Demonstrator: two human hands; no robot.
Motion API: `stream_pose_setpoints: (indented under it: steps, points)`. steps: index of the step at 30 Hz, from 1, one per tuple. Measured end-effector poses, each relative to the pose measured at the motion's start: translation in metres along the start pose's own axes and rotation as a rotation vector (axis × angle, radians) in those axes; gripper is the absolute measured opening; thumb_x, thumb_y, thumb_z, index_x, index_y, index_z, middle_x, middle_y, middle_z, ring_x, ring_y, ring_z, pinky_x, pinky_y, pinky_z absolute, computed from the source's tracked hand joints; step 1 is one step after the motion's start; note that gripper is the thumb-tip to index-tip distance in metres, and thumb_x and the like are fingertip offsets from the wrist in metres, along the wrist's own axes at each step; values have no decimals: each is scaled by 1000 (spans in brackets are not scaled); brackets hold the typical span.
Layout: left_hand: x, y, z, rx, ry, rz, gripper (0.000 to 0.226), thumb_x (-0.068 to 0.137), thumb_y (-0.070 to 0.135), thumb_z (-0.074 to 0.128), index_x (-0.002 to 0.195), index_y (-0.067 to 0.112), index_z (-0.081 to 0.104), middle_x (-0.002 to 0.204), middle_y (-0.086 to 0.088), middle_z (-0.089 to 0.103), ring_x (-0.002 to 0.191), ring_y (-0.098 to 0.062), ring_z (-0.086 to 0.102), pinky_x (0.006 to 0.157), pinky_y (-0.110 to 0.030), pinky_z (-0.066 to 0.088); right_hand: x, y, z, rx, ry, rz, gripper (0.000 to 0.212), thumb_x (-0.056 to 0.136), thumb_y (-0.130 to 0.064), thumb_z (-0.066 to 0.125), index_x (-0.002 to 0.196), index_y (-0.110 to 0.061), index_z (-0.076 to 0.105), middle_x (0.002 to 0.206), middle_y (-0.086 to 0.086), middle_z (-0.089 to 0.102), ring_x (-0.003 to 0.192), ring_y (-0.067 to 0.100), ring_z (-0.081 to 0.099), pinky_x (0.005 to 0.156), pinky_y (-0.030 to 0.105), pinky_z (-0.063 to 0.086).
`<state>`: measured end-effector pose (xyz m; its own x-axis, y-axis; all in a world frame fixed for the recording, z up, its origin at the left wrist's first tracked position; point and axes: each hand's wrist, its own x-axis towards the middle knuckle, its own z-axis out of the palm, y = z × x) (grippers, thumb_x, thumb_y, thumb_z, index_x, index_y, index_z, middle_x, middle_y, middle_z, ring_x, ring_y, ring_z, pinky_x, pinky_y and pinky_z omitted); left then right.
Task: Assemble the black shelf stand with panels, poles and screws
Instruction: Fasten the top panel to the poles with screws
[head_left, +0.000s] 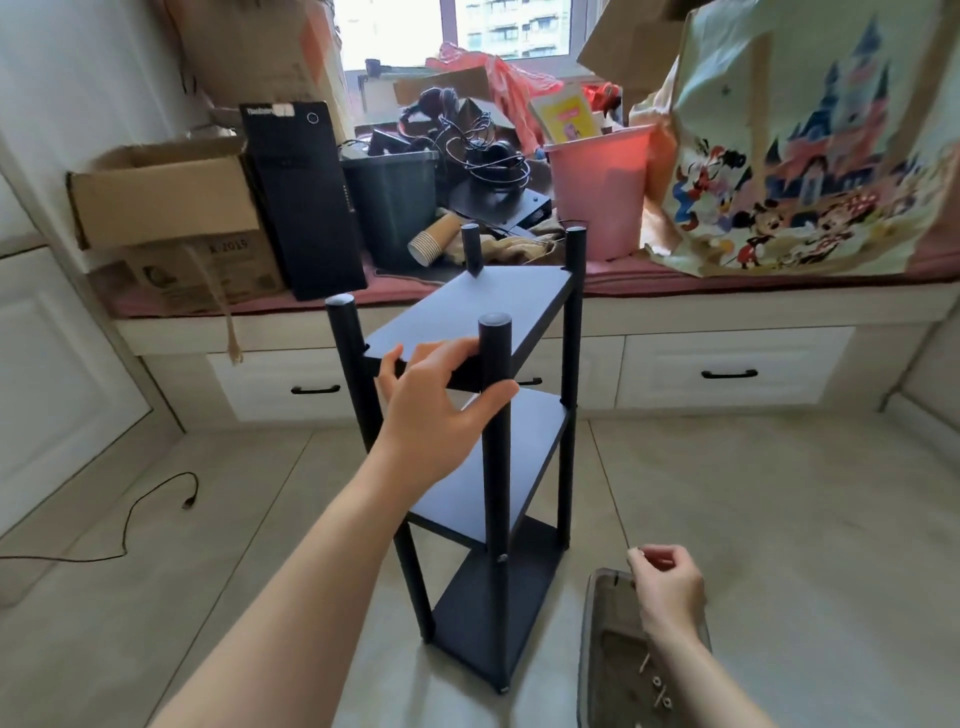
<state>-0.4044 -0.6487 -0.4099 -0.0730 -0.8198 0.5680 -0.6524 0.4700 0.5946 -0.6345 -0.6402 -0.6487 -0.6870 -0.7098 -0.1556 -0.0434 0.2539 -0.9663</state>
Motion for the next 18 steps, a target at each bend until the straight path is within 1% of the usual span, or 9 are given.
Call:
stream_pose_setpoints:
  steps: [2,3,6,8,10,12,14,16,18]
  points:
    - [-1,2,-1,2,-2,1,28,91,34,71,118,28,67,110,19,65,120,-8,54,114,-28,-2,-10,-29,-2,56,-61,-55,9,86,-10,71,84,-8,62,78,10,66,74,30,64,65,37,54]
    - [-1,2,-1,1,-3,2,28,91,34,71,118,28,67,108,21,64,120,-8,53,113,-27,-3,-15,-46,-3,94,-91,-81,9,85,-9,70,82,-7,62,76,10,65,71,28,63,66,39,56]
    - [-2,4,-2,7,5,-2,28,91,34,71,117,26,67,106,23,60,120,-8,52,114,-29,-3,-29,-101,-1,209,-175,-155,11,84,-5,68,78,-6,58,72,11,62,66,22,58,60,33,52]
    - [0,5,-4,15,-2,-22,30,90,35,72,119,26,67,106,24,58,121,-7,51,117,-32,-2,-39,-136,-1,243,-245,-217,12,84,-7,66,76,-7,56,70,13,60,62,20,55,60,33,50]
    - [4,5,-7,10,-31,-56,33,89,36,73,120,28,67,101,29,54,121,-4,49,119,-35,-2,-51,-168,-2,242,-327,-270,12,86,-9,62,76,-7,56,68,11,60,60,16,55,60,32,50]
    - [7,4,-9,-8,-46,-70,33,89,37,73,120,28,68,99,29,53,120,-5,49,121,-38,-2,-64,-195,-3,250,-417,-283,13,89,-9,57,76,-7,56,64,6,60,55,11,53,58,29,50]
    - [9,4,-11,-4,-44,-64,33,89,38,73,119,27,68,103,24,58,122,-8,51,123,-42,-1,-78,-216,1,283,-515,-250,17,91,-9,50,74,-9,52,61,3,54,51,10,47,56,27,47]
    - [11,0,-16,8,-39,-70,33,88,41,73,118,28,69,109,19,65,123,-11,55,123,-48,4,-90,-229,9,300,-595,-235,20,93,-10,42,73,-11,46,61,2,45,52,10,42,56,28,43]
    - [16,-10,-23,-40,-35,-78,28,86,46,75,111,35,70,108,18,70,116,-13,60,119,-57,18,-99,-234,19,270,-643,-269,19,94,-11,37,77,-13,43,62,1,39,55,11,40,58,29,42]
